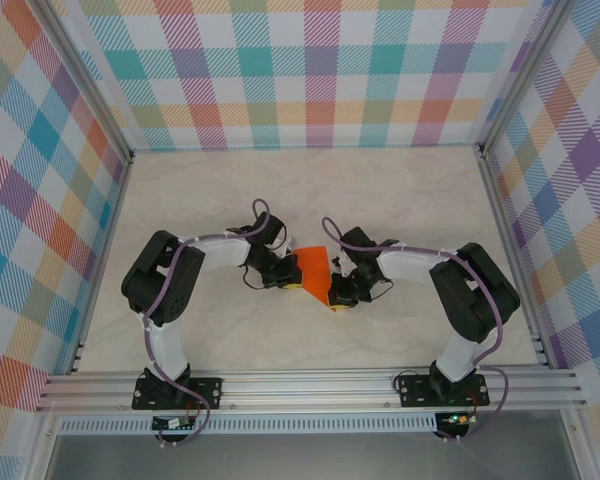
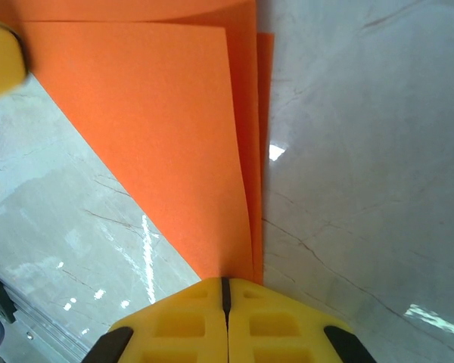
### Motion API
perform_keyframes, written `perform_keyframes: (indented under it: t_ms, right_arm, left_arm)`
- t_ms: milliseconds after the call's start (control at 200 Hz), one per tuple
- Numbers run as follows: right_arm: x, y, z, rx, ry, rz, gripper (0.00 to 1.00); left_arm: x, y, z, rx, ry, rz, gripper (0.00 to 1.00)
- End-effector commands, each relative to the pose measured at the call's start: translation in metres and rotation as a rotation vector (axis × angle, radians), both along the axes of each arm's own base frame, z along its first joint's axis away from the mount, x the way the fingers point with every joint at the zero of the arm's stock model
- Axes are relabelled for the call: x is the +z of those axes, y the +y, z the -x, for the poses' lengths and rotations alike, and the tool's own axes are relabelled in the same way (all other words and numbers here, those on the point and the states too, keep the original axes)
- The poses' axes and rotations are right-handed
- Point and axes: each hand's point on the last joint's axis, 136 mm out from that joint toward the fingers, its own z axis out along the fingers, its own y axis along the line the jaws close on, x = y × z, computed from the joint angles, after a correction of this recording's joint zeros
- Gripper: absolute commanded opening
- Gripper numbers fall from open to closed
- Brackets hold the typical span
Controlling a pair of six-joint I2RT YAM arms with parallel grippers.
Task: Fold a paper plane with a square sheet of paper (fold left side to right side)
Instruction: Third fold the triangle at the center of the table.
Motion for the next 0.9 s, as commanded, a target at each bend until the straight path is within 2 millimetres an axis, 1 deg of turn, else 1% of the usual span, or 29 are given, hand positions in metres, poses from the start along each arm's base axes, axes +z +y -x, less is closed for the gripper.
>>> perform_keyframes:
  t_ms: [0, 90, 150, 275, 375, 460, 525, 575, 615, 650, 735, 770, 785, 895]
  right_arm:
    - [-0.029, -0.035, 0.027, 0.007, 0.096, 0.177, 0.06]
    - [-0.029, -0.035, 0.028, 0.006, 0.098, 0.177, 0.06]
    - [-0.028, -0.034, 0.027, 0.007, 0.097, 0.168, 0.06]
    - [-0.024, -0.026, 0.022, 0.004, 0.075, 0.128, 0.07]
    - [-0.011, -0.016, 0.011, 0.005, 0.013, 0.067, 0.08]
    - [0.009, -0.009, -0.002, 0.012, -0.077, 0.020, 0.13]
    - [0.029, -0.008, -0.013, 0.013, -0.157, -0.009, 0.21]
    - [0.041, -0.012, -0.020, 0.013, -0.211, -0.007, 0.27]
    - [0.050, -0.017, -0.025, 0.013, -0.251, 0.006, 0.33]
    - [0.056, -0.020, -0.029, 0.016, -0.286, 0.019, 0.38]
    - [0.062, -0.027, -0.038, 0.035, -0.348, 0.061, 0.49]
    - [0.062, -0.028, -0.041, 0.043, -0.358, 0.077, 0.51]
    - [0.061, -0.028, -0.042, 0.047, -0.358, 0.082, 0.53]
    - [0.052, -0.021, -0.049, 0.064, -0.351, 0.085, 0.58]
  left_arm:
    - [-0.031, 0.056, -0.014, 0.088, 0.011, -0.188, 0.00]
    - [-0.030, 0.064, -0.021, 0.110, 0.018, -0.178, 0.00]
    - [-0.026, 0.067, -0.023, 0.119, 0.010, -0.173, 0.00]
    - [-0.006, 0.068, -0.023, 0.126, -0.034, -0.153, 0.00]
    - [0.015, 0.070, -0.021, 0.143, -0.080, -0.135, 0.00]
    - [0.033, 0.071, -0.019, 0.169, -0.115, -0.112, 0.09]
    - [0.047, 0.072, -0.015, 0.183, -0.139, -0.092, 0.16]
    - [0.055, 0.073, -0.011, 0.195, -0.149, -0.078, 0.25]
    - [0.061, 0.073, -0.008, 0.207, -0.157, -0.059, 0.30]
    - [0.065, 0.071, -0.006, 0.217, -0.159, -0.036, 0.34]
    - [0.069, 0.064, 0.001, 0.243, -0.154, 0.024, 0.42]
    - [0.070, 0.060, 0.004, 0.249, -0.142, 0.050, 0.45]
    - [0.072, 0.057, 0.001, 0.253, -0.156, 0.071, 0.46]
    - [0.068, 0.038, 0.002, 0.256, -0.138, 0.119, 0.51]
